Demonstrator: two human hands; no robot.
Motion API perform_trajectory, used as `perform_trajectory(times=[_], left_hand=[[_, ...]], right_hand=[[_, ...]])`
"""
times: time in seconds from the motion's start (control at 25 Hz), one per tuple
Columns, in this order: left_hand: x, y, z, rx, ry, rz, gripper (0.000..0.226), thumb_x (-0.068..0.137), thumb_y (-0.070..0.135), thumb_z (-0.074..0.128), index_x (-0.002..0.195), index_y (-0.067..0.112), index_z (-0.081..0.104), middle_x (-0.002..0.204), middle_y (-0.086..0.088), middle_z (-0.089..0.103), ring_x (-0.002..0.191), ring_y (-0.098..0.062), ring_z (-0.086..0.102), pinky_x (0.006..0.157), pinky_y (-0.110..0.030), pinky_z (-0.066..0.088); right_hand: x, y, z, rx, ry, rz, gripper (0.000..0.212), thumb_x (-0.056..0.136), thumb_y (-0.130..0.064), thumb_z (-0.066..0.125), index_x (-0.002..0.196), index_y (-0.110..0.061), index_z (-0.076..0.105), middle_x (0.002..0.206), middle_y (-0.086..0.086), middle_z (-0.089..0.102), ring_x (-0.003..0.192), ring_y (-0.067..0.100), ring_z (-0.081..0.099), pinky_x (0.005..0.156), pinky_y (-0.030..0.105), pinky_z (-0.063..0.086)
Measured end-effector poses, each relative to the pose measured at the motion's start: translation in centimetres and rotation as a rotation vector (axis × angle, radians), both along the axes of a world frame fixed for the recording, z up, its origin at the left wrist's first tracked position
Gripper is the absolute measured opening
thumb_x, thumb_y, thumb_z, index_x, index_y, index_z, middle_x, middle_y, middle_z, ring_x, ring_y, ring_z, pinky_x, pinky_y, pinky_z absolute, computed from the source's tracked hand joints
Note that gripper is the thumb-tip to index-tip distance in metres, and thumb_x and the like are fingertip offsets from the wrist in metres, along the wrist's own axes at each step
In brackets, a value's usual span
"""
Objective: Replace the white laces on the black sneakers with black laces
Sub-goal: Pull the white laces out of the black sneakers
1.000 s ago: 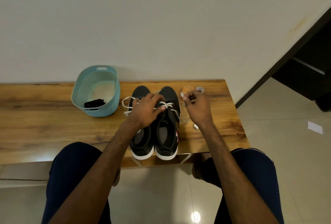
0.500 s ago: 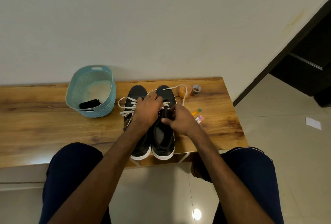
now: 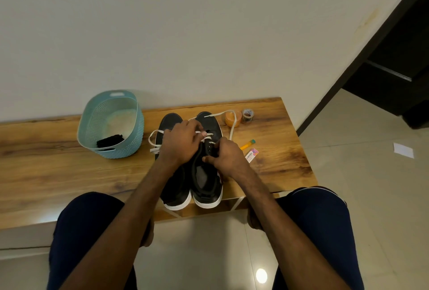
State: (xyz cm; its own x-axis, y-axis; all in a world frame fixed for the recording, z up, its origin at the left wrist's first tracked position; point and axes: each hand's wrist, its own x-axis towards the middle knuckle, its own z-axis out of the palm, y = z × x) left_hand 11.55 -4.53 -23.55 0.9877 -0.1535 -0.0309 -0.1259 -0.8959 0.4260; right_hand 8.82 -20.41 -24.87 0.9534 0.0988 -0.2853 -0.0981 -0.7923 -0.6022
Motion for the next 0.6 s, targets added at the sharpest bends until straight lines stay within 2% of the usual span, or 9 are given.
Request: perform_trajectory(times=[0.08, 0.2, 0.24, 0.32, 0.36, 0.4, 0.44, 0.52, 0.6], left_hand=[[-0.2, -0.3, 0.0, 0.179, -0.037, -0.025, 0.025, 0.096, 0.044, 0.053, 0.112, 0.026, 0.062, 0.113, 0.003, 0.058, 0.11, -0.019, 0.054, 0.095, -0.046, 0.039], [0.0, -0.5, 0.0, 0.266, -0.022, -0.013, 0.024, 0.099, 0.037, 0.05, 0.103, 0.017, 0.063, 0.107, -0.002, 0.057, 0.103, -0.021, 0.055, 0.093, -0.044, 0.04], [0.1, -0.4, 0.0, 0.178, 0.001, 0.023, 0.024, 0.1, 0.035, 0.049, 0.099, 0.015, 0.062, 0.105, -0.004, 0.056, 0.101, -0.022, 0.055, 0.09, -0.043, 0.042], [0.4, 0.1, 0.3, -0.315, 0.139, 0.202, 0.023, 0.103, 0.028, 0.046, 0.091, 0.014, 0.06, 0.097, -0.004, 0.056, 0.099, -0.025, 0.056, 0.082, -0.037, 0.045], [0.3, 0.0, 0.4, -0.539, 0.203, 0.286, 0.023, 0.104, 0.028, 0.045, 0.09, 0.015, 0.059, 0.094, -0.001, 0.057, 0.098, -0.026, 0.058, 0.083, -0.037, 0.045], [0.1, -0.2, 0.5, -0.625, 0.23, 0.324, 0.024, 0.104, 0.032, 0.045, 0.092, 0.017, 0.059, 0.091, 0.002, 0.06, 0.098, -0.025, 0.06, 0.089, -0.04, 0.044], [0.0, -0.5, 0.5, -0.567, 0.223, 0.305, 0.026, 0.102, 0.041, 0.046, 0.095, 0.019, 0.057, 0.088, 0.006, 0.061, 0.095, -0.021, 0.06, 0.095, -0.044, 0.04], [-0.4, -0.9, 0.2, -0.199, 0.115, 0.176, 0.033, 0.096, 0.055, 0.05, 0.099, 0.022, 0.052, 0.081, 0.012, 0.063, 0.085, -0.011, 0.056, 0.099, -0.043, 0.027], [-0.6, -1.2, 0.1, 0.069, -0.008, 0.077, 0.03, 0.093, 0.055, 0.055, 0.096, 0.025, 0.053, 0.082, 0.011, 0.064, 0.083, -0.011, 0.055, 0.098, -0.043, 0.022]], right_hand=[[0.1, 0.0, 0.0, 0.009, 0.011, -0.005, 0.057, 0.08, -0.041, 0.079, 0.12, -0.01, 0.053, 0.114, 0.009, 0.061, 0.102, 0.024, 0.06, 0.076, 0.032, 0.047], [0.0, -0.2, 0.0, 0.017, 0.028, -0.015, 0.056, 0.079, -0.042, 0.08, 0.118, -0.012, 0.054, 0.111, 0.007, 0.061, 0.098, 0.021, 0.058, 0.072, 0.03, 0.043], [0.0, -0.2, 0.0, 0.016, 0.03, -0.018, 0.054, 0.079, -0.041, 0.08, 0.117, -0.012, 0.054, 0.11, 0.006, 0.061, 0.096, 0.02, 0.057, 0.071, 0.03, 0.042], [0.0, -0.2, 0.1, 0.018, 0.034, -0.025, 0.051, 0.079, -0.041, 0.081, 0.113, -0.012, 0.055, 0.107, 0.005, 0.062, 0.093, 0.019, 0.057, 0.069, 0.03, 0.04], [0.0, -0.2, 0.1, 0.017, 0.037, -0.031, 0.05, 0.078, -0.04, 0.081, 0.112, -0.013, 0.056, 0.106, 0.005, 0.062, 0.092, 0.019, 0.056, 0.068, 0.03, 0.04], [0.0, -0.2, 0.2, 0.015, 0.04, -0.034, 0.05, 0.078, -0.04, 0.081, 0.111, -0.012, 0.056, 0.106, 0.005, 0.062, 0.091, 0.018, 0.056, 0.068, 0.03, 0.039], [0.1, -0.2, 0.1, 0.016, 0.04, -0.034, 0.051, 0.078, -0.041, 0.082, 0.112, -0.011, 0.056, 0.106, 0.006, 0.062, 0.091, 0.019, 0.056, 0.068, 0.03, 0.04], [0.0, -0.1, 0.1, 0.019, 0.029, -0.028, 0.054, 0.078, -0.041, 0.081, 0.114, -0.009, 0.056, 0.108, 0.008, 0.064, 0.096, 0.023, 0.061, 0.07, 0.032, 0.044], [-0.1, 0.1, 0.1, 0.015, 0.024, -0.024, 0.055, 0.079, -0.041, 0.081, 0.117, -0.009, 0.056, 0.11, 0.009, 0.065, 0.1, 0.025, 0.062, 0.075, 0.035, 0.05]])
